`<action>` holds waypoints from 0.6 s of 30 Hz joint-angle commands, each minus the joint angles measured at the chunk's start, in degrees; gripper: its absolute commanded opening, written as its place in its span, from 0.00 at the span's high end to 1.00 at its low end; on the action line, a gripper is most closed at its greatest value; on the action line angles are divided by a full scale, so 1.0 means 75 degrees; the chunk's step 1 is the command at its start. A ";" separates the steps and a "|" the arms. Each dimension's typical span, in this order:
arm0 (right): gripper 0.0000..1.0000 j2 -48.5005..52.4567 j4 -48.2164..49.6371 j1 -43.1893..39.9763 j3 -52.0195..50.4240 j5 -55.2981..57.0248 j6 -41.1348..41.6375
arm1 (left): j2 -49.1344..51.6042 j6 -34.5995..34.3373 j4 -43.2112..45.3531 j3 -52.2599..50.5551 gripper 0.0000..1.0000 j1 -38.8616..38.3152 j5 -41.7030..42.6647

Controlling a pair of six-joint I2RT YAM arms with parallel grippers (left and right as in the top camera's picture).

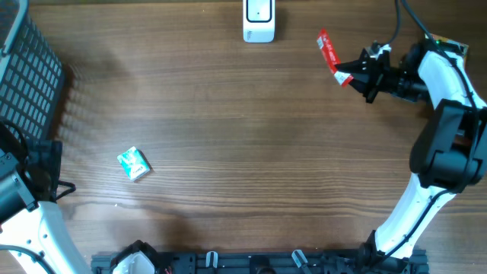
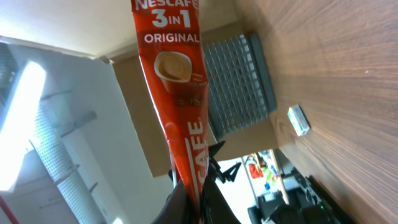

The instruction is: Scan the item barcode

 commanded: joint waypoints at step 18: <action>0.96 -0.0114 0.0478 0.1122 0.0038 -0.0481 0.0300 | 0.0006 -0.0070 0.0015 0.0093 0.00 0.0041 0.0006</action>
